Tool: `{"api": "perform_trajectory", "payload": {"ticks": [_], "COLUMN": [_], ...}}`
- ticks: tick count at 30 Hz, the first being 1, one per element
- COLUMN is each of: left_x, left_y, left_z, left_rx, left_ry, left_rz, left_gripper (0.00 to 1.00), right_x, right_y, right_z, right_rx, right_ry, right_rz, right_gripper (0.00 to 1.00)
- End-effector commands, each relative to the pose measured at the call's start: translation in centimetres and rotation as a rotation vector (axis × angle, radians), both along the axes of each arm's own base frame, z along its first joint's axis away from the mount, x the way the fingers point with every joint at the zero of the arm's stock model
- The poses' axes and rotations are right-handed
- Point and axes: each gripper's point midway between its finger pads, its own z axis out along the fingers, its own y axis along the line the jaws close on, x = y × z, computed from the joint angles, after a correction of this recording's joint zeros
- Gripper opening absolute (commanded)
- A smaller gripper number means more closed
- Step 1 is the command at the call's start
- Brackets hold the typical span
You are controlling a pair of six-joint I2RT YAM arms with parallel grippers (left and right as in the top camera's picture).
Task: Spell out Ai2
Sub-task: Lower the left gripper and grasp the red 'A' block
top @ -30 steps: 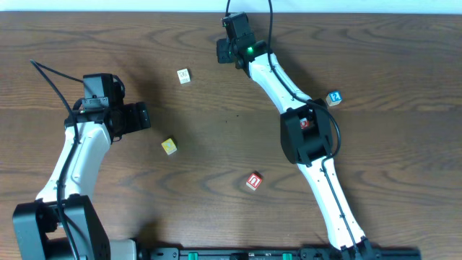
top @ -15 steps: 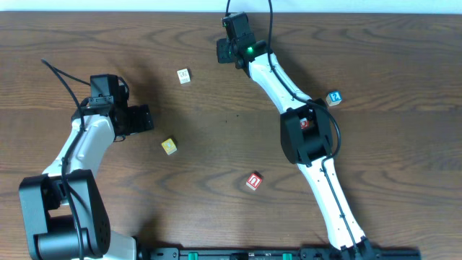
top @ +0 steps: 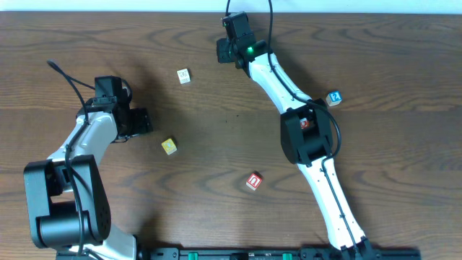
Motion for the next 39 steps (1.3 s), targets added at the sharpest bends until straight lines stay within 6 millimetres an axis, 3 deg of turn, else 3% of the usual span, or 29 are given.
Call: {"api": "perform_trajectory", "payload": {"ticks": [1,7,25,28,33,36,39], "left_x": [0.6,0.6,0.6,0.7,1.0,1.3,1.8], "left_y": [0.3,0.3,0.3,0.3,0.4,0.7,0.7], "left_z": [0.4,0.4,0.4,0.4,0.5,0.7,0.8], "left_rx": [0.011,0.012,0.01,0.01,0.022,0.043,0.062], "left_ry": [-0.014,-0.014,-0.014,-0.014,-0.031,-0.042,-0.06], "left_rz": [0.006,0.006,0.012,0.012,0.001,-0.015,-0.062], "left_gripper": [0.71,0.53,0.35,0.37,0.56,0.63,0.63], "right_x": [-0.4,-0.4,-0.5,-0.5,-0.5,-0.5,-0.5], "right_y": [0.8,0.8,1.2,1.2,1.2,1.2,1.2], "right_z": [-0.9,-0.9,-0.9,-0.9,-0.9,-0.9,-0.9], "right_rx": [-0.009,-0.009,-0.009,-0.009,-0.009,-0.009,-0.009], "right_ry": [0.006,0.006,0.006,0.006,0.006,0.006,0.006], "right_rz": [0.007,0.007,0.012,0.012,0.012,0.012,0.012], "right_gripper": [0.31,0.29,0.2,0.21,0.21,0.21,0.21]}}
